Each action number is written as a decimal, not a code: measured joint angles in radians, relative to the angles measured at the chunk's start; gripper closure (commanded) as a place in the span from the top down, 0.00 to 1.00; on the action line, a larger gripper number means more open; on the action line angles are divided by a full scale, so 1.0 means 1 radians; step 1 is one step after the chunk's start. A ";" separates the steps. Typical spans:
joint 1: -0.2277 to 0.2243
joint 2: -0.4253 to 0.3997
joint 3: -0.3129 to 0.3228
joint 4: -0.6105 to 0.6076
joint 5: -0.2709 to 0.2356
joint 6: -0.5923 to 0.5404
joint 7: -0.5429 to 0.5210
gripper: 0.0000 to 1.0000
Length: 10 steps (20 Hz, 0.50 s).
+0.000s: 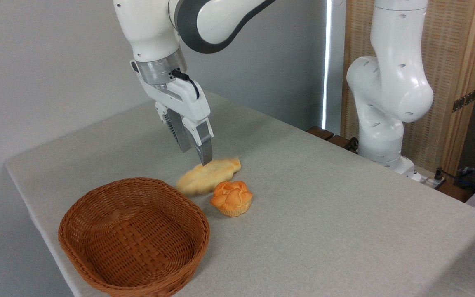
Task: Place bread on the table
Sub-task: 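Open the gripper and raise it away from the roll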
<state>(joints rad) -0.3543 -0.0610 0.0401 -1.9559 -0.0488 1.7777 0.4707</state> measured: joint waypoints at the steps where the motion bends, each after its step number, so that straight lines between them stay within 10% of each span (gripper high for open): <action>1: 0.000 0.000 0.000 0.001 0.000 0.000 0.000 1.00; 10: 0.010 -0.004 0.028 0.026 0.002 0.076 0.000 1.00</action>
<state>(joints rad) -0.3445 -0.0655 0.0679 -1.9302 -0.0465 1.8541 0.4707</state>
